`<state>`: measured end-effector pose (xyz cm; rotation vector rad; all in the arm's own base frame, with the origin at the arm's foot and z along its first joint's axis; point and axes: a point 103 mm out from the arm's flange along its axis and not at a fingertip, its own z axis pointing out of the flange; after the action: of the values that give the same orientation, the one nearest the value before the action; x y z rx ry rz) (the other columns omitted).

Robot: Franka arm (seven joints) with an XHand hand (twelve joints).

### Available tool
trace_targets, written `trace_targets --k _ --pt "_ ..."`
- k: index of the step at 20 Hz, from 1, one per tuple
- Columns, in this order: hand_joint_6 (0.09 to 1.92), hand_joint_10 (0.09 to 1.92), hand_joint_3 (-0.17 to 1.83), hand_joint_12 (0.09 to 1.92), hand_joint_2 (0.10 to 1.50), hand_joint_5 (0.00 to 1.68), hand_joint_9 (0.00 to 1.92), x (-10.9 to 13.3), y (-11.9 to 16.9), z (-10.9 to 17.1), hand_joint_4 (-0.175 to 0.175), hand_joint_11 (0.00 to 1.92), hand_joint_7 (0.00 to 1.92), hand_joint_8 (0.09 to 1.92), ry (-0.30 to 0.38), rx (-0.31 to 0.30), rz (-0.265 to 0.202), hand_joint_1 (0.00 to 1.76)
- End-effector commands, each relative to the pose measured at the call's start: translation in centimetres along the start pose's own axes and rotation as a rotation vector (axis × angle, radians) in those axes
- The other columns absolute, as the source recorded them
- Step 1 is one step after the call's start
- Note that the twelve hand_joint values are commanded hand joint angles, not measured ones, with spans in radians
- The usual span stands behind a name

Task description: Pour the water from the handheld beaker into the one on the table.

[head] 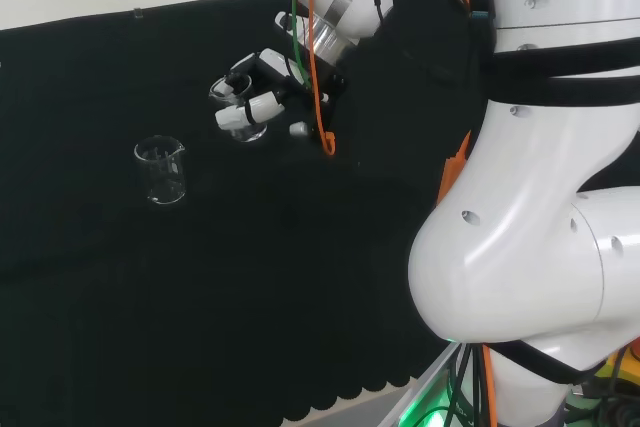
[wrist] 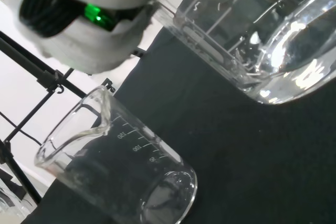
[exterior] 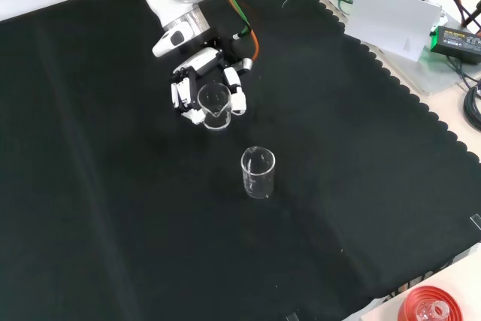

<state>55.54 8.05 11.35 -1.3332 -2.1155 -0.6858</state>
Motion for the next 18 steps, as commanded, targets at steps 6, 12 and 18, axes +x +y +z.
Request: trace_targets --k 6,12,18 --pt "0.31 0.13 0.31 0.98 0.8 1.39 1.52 1.5 -0.4 -0.3 -0.175 0.98 1.48 0.18 -0.062 0.033 -0.025 1.32" --pt "0.31 0.13 0.31 0.98 0.8 1.39 1.53 2.7 -0.4 -0.2 -0.175 0.98 1.48 0.18 -0.133 0.084 -0.03 1.32" --pt "0.31 0.13 0.31 0.98 0.8 1.39 1.53 3.9 -0.6 -0.2 -0.175 0.99 1.48 0.18 -0.193 0.122 -0.034 1.32"
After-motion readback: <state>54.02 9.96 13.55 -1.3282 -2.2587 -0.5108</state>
